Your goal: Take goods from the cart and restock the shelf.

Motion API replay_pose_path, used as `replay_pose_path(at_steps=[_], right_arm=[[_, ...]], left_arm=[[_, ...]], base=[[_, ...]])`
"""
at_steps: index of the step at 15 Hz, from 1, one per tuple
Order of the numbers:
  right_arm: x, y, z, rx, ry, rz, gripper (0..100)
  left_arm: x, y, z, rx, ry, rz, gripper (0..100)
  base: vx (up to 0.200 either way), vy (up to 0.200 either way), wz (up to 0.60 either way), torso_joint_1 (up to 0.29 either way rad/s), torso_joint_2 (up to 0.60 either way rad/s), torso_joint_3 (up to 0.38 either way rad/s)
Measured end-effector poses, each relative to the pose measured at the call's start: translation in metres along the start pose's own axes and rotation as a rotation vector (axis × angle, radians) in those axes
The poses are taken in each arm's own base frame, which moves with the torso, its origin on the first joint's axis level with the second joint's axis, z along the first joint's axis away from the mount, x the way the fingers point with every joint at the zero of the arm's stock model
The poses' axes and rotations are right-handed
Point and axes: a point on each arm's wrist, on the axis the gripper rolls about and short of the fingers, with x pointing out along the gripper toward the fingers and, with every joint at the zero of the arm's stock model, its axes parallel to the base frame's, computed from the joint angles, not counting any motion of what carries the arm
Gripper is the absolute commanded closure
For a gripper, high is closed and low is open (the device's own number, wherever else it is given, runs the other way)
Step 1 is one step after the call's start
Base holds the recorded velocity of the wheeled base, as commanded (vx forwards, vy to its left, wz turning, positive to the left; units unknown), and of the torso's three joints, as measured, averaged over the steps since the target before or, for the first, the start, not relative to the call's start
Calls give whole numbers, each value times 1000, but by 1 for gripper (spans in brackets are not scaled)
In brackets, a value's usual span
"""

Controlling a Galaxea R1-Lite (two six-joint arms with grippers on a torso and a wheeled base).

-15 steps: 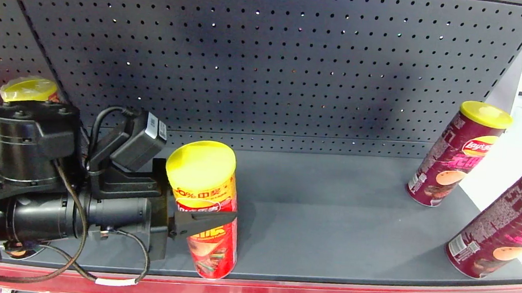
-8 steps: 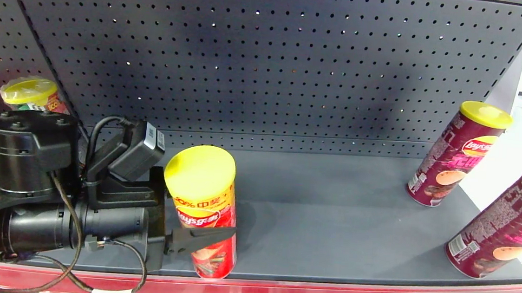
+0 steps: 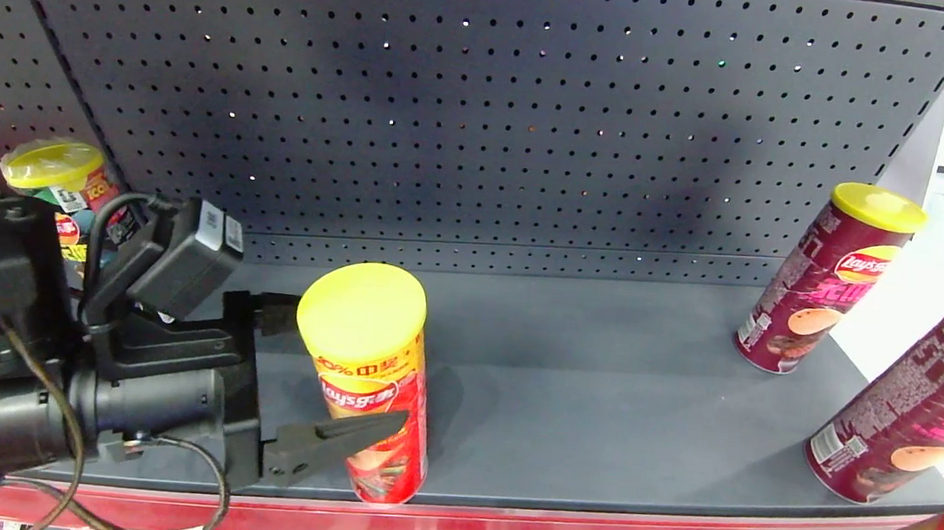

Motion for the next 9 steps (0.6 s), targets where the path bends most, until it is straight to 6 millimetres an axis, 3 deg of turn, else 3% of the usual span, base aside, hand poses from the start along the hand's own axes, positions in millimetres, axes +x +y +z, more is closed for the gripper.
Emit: replay_pose_path(at_steps=[9], right_arm=[[37,-5,22,-62,93,169,100]], left_arm=[[-73,-31,-19,-53,19,106,0]], base=[[0,0,0,0,0,0]])
